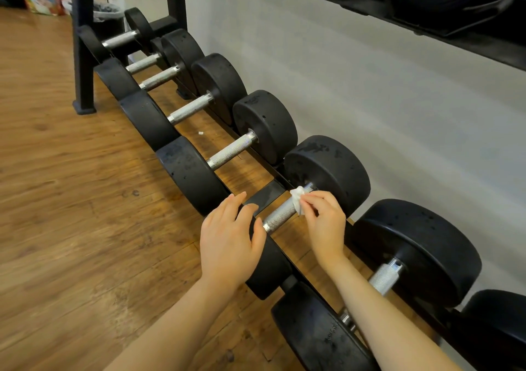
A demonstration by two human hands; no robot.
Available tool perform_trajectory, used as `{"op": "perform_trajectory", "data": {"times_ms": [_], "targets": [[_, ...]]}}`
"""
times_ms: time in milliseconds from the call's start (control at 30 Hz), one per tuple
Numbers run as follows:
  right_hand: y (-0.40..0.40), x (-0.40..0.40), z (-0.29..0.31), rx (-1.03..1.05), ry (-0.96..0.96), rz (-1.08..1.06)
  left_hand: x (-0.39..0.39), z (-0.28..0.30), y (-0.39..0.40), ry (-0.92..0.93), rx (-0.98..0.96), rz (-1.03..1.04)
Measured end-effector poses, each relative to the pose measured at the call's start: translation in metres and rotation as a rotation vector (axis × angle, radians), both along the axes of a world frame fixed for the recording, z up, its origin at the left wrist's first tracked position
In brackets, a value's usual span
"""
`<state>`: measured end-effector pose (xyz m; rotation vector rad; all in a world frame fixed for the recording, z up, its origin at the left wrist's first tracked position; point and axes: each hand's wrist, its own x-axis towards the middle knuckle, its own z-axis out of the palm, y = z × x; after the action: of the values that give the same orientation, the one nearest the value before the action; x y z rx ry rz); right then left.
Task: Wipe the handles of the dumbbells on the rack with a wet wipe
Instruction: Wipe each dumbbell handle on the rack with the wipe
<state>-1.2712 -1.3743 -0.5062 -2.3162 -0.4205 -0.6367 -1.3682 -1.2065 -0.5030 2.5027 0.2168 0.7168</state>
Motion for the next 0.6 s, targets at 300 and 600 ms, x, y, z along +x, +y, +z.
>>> {"op": "perform_trajectory", "data": {"times_ms": [300, 600], "targets": [[0.004, -0.012, -0.011, -0.094, -0.042, 0.028, 0.000, 0.000, 0.000, 0.002, -0.013, -0.009], [0.008, -0.020, -0.017, -0.078, -0.005, 0.085, 0.001, -0.001, 0.000, 0.010, -0.020, -0.009]]}}
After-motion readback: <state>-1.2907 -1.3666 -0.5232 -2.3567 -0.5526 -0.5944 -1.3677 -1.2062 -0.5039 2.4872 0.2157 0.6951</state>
